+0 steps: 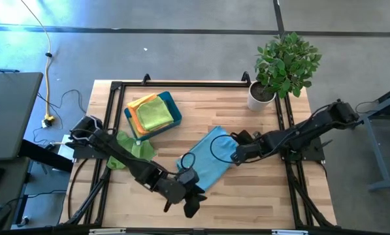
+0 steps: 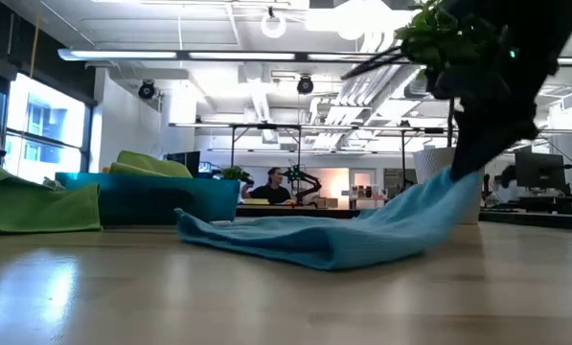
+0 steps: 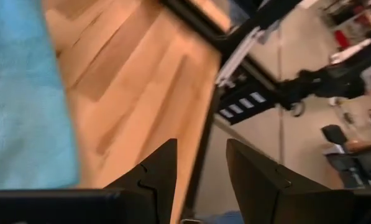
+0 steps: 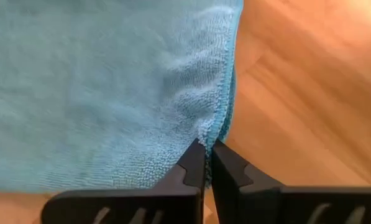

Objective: Fold microfiber towels
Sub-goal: Fold the blue microfiber cloth

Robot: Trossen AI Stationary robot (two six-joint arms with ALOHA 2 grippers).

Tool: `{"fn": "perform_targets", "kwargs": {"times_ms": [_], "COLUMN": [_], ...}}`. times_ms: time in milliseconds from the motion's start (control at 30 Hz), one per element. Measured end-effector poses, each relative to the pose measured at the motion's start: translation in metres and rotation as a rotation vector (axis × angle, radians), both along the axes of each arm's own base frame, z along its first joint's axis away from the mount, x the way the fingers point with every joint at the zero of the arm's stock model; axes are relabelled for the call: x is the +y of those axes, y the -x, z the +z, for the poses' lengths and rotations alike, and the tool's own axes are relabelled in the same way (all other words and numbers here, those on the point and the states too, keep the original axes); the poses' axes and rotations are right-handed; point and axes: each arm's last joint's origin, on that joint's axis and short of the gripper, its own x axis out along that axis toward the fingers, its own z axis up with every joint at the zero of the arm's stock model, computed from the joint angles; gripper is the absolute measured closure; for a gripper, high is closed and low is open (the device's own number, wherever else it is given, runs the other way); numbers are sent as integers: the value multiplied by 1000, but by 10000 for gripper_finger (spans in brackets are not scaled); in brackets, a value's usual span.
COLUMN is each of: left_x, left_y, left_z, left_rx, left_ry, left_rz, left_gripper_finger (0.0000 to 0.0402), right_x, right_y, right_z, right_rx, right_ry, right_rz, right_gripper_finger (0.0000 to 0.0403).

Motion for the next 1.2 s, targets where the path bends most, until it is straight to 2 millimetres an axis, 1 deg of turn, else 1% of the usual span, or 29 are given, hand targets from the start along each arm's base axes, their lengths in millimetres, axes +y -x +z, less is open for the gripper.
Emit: {"fn": "perform_targets", "kwargs": {"times_ms": [133, 233, 300, 400, 467, 600, 667, 800, 933, 1100, 1200], "left_x": [-1, 5, 11, 21, 26, 36, 41, 46, 48, 47, 44], "left_y": [7, 19, 32, 51, 67, 100, 116, 143, 160, 168, 171], "left_z": [29, 48, 61, 89, 106, 136, 152, 168, 173, 170, 170], "left_rx": [-43, -29, -18, -78, -110, -187, -241, -283, -281, -243, -236], "left_ry": [-17, -67, -109, -121, -141, -191, -203, -235, -255, -283, -280], "left_rz": [-29, -51, -71, -81, -87, -87, -75, -74, -68, -87, -100], "left_gripper_finger": [273, 273, 273, 273, 273, 273, 273, 273, 273, 273, 273], "right_x": [5, 10, 13, 21, 30, 47, 57, 78, 96, 115, 125], "right_y": [-7, -13, -17, -27, -39, -64, -77, -104, -128, -154, -165], "right_z": [24, 36, 40, 38, 34, 26, 25, 26, 26, 28, 29], "right_rx": [0, -45, -74, -91, -108, -81, -68, -85, -96, -122, -131], "right_ry": [-12, -38, -58, -79, -96, -128, -129, -139, -149, -167, -171], "right_rz": [5, 6, -13, -31, -20, -7, 2, 29, 48, 73, 86], "right_gripper_finger": [402, 402, 402, 403, 403, 403, 403, 403, 403, 403, 403]}}
